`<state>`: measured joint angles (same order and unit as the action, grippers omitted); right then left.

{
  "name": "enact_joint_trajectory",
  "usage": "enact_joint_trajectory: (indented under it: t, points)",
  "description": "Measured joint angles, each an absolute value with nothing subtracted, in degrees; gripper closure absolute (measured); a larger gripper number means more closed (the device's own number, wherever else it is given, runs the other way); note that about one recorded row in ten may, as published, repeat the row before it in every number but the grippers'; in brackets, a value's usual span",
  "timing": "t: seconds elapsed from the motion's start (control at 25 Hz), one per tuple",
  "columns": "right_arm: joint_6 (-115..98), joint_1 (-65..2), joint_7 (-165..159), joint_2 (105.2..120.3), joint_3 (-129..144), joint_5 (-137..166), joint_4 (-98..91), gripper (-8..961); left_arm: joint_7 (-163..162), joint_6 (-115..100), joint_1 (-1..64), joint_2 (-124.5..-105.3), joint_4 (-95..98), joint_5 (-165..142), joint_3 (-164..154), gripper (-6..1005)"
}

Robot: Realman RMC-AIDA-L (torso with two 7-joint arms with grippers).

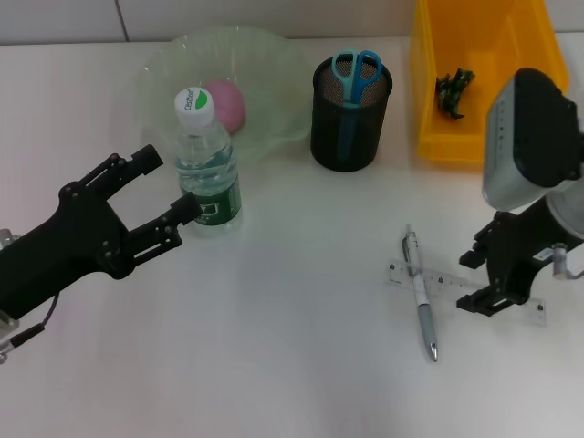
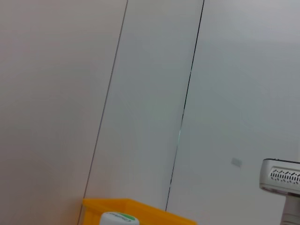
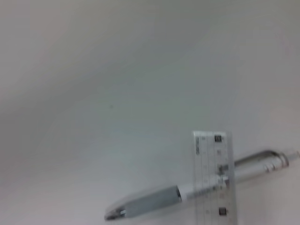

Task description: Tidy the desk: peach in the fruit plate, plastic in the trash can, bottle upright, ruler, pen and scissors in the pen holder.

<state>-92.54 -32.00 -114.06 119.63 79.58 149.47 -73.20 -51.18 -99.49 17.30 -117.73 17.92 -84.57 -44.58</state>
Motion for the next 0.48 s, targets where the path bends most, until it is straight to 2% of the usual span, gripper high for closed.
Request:
enact_joint_trajectory:
  t: [0.48]
  points:
    - [-86.26, -32.58, -117.83, 119.71, 87.1, 148.83, -70.36, 468, -50.93, -99.57, 16.98, -117.77, 17.92, -84.64, -44.66, 139]
